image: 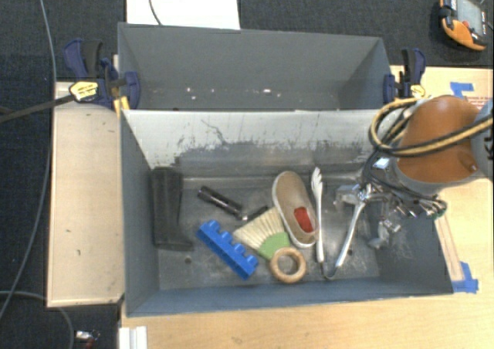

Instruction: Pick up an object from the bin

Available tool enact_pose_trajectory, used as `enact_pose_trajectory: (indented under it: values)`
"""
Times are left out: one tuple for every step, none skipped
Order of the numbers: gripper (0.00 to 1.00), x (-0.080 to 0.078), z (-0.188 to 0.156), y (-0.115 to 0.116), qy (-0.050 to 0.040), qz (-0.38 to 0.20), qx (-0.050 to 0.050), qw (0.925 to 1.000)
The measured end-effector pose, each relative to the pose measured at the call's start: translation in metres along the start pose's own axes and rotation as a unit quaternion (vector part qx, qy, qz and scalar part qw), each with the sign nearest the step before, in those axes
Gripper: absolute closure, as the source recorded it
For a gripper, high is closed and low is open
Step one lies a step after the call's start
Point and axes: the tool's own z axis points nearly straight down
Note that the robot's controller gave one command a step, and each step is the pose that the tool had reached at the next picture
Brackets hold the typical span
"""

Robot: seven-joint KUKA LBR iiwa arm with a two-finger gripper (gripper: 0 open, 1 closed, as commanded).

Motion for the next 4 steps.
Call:
enact_pose_trajectory:
  values:
    - [0.00, -0.012, -0.065, 0.004, -0.0013, 0.102, 0.002, 0.9948]
    - [0.00, -0.024, -0.031, 0.015, 0.0019, -0.035, -0.003, 0.9994]
    - [0.00, -0.040, -0.001, -0.008, -0.0022, -0.145, 0.004, 0.9895]
    - [1.00, -0.029, -0.001, 0.001, -0.0001, -0.142, -0.003, 0.9899]
